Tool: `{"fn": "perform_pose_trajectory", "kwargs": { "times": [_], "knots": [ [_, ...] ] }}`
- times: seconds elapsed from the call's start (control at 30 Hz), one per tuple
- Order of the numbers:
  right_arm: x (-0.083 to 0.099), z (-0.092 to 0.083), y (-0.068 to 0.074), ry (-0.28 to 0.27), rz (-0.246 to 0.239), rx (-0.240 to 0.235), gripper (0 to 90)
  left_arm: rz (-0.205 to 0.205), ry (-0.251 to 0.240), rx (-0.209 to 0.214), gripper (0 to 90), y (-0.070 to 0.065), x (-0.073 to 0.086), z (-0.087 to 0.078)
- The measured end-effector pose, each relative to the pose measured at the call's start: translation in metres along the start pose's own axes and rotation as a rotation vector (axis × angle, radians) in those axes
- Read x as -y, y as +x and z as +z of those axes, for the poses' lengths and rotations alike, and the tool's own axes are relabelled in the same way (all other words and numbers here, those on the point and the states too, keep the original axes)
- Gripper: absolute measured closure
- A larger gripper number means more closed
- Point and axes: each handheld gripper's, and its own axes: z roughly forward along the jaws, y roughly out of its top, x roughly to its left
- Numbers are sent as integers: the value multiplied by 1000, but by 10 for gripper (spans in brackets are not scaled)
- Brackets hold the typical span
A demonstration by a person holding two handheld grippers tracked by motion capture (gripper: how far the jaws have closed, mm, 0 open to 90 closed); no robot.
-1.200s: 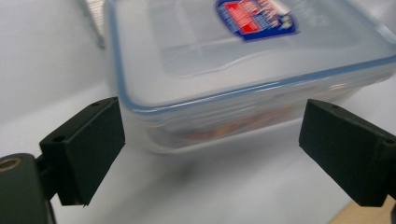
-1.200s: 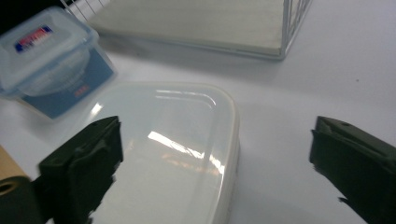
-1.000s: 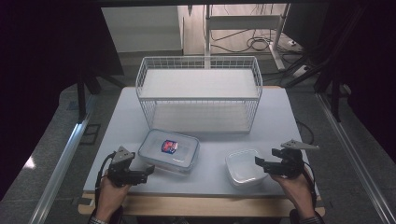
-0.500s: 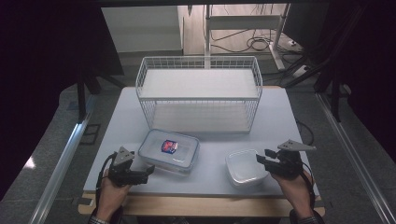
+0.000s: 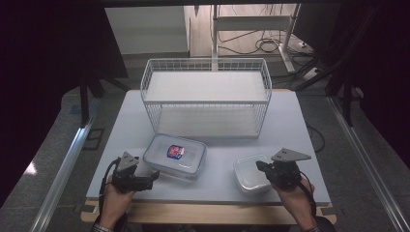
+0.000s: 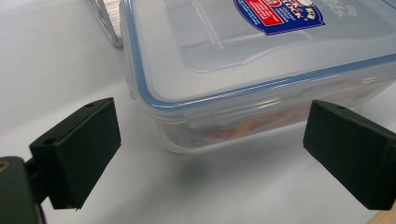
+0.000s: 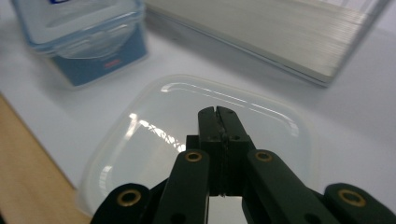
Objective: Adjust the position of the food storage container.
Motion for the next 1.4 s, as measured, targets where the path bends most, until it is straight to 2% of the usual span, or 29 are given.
{"fn": "perform_pose_trajectory", "kwargs": {
  "times": [0.27, 0.4, 0.47, 0.53, 0.57, 0.67, 0.8, 0.93, 1.17, 1.4],
  "knots": [
    [-4, 11, 32, 41, -88, -117, 896, -8, 5, -2, 42, 0, 0, 1],
    [-4, 14, 40, 53, -101, -150, 896, -7, 10, -6, 44, 1, 0, 1],
    [-4, 18, 50, 68, -116, -187, 896, -11, 15, -6, 45, 1, 1, 2],
    [-4, 20, 53, 77, -124, -193, 896, -12, 15, -5, 45, 1, 1, 2],
    [-3, 24, 58, 99, -143, -209, 896, -13, 18, -4, 46, 1, 1, 2],
    [-1, 29, 62, 137, -168, -197, 897, -11, 25, -6, 47, 1, 1, 3],
    [-1, 29, 59, 151, -162, -203, 898, -11, 27, -4, 49, 1, 1, 3],
    [0, 29, 54, 156, -152, -179, 898, -14, 29, -4, 50, 1, 1, 3],
    [1, 26, 32, 146, -123, -110, 897, -17, 32, -1, 52, 2, 1, 3],
    [2, 25, 10, 123, -79, -65, 898, -17, 39, 3, 54, 1, 1, 5]
  ]
}}
